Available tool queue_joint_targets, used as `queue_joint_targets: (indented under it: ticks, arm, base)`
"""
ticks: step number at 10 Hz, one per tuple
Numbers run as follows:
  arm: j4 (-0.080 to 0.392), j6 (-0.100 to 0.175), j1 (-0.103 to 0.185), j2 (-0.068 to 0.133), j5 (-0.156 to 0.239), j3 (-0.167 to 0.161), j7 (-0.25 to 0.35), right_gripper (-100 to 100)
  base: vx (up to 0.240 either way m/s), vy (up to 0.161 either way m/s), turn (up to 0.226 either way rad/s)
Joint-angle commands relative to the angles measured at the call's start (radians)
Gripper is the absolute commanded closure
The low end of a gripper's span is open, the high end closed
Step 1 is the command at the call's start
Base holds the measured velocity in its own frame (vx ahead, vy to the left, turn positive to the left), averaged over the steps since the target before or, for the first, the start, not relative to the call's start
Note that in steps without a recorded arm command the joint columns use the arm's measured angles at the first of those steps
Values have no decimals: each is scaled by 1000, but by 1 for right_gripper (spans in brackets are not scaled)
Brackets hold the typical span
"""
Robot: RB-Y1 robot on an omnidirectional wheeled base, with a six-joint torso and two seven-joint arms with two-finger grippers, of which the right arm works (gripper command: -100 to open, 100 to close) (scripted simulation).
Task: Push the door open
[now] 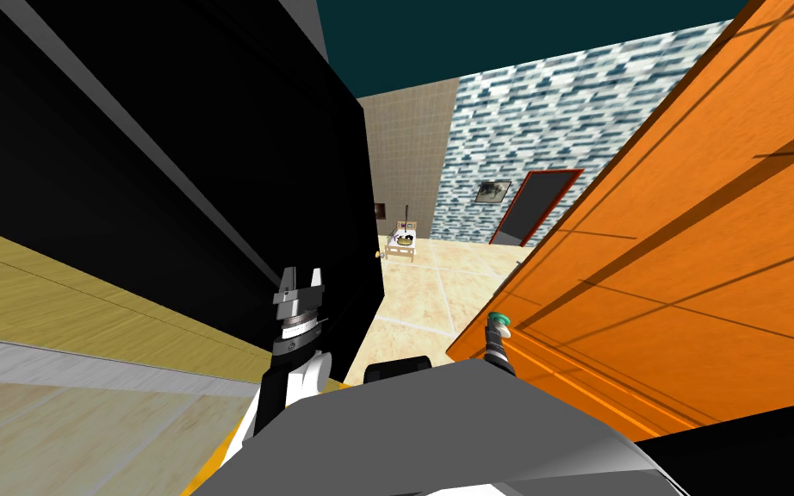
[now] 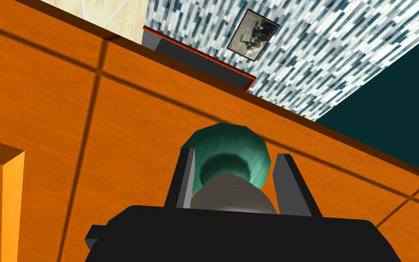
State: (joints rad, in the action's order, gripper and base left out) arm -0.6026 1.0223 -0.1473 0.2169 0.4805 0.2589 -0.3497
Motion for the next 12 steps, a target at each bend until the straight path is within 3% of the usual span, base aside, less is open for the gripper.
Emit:
queue_joint_targets:
  ticks: [1, 2, 10, 11, 12]
  arm:
    - [-24, -16, -38, 16, 17, 27, -3, 100]
    - [-27, -18, -32, 11, 20, 32, 33, 100]
    - [-27, -18, -32, 11, 20, 32, 33, 100]
    - [-31, -21, -26, 6, 25, 37, 71, 100]
    - [-31, -21, -26, 6, 25, 37, 71, 100]
  base:
    - [1, 15, 14]
    - [21, -15, -15]
    - [4, -5, -4]
    - [22, -12, -43]
    - [27, -29, -8]
